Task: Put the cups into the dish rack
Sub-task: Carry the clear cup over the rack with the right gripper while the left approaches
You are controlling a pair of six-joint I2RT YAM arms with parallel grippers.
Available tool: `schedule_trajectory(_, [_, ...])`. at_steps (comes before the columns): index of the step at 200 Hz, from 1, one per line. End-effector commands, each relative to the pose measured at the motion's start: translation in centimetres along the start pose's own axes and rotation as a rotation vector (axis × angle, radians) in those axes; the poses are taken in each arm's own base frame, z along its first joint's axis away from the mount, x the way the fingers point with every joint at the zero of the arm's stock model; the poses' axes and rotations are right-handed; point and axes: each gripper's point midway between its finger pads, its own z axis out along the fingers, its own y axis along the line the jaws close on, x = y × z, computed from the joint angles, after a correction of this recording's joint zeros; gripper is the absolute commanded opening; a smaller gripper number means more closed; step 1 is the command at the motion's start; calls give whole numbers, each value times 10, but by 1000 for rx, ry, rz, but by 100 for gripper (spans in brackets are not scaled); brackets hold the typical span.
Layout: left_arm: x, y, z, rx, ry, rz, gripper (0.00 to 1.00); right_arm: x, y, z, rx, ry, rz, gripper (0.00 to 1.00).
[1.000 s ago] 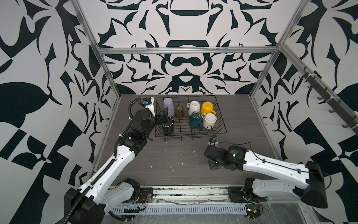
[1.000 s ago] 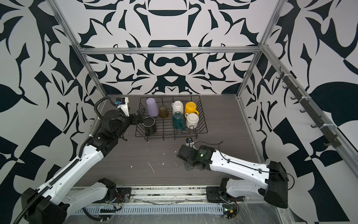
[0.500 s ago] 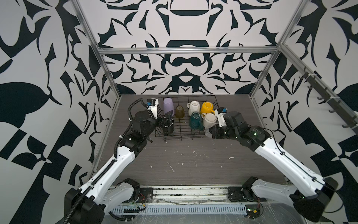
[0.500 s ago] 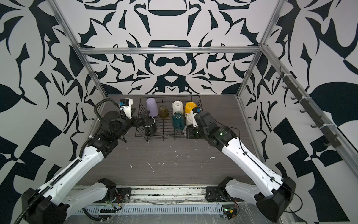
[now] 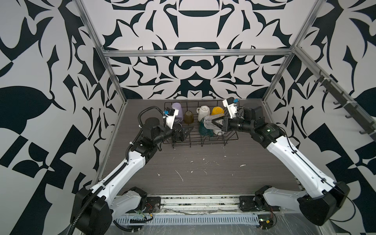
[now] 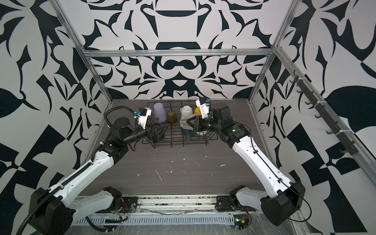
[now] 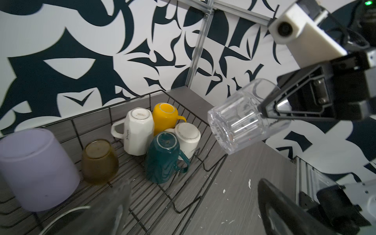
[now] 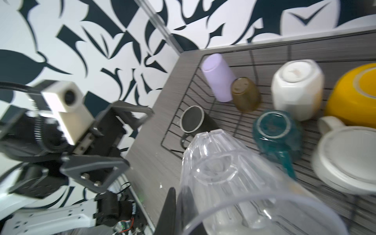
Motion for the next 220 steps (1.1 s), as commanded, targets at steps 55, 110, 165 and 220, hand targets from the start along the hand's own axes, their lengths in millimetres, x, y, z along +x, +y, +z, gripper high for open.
schedule_trajectory(55, [-4, -30, -3, 201, -161, 232, 99, -13, 59, -9, -303, -1, -59, 0])
schedule_trajectory(110, [0, -35, -3, 227, -177, 310, 99, -1, 70, -8, -401, 49, -33, 0])
schedule_trajectory(165, [4, -37, 0, 261, -166, 331, 99, 19, 90, -3, -472, 122, -57, 0])
schedule_trajectory(220, [6, -42, 2, 306, -154, 329, 99, 31, 102, 2, -536, 178, -53, 0])
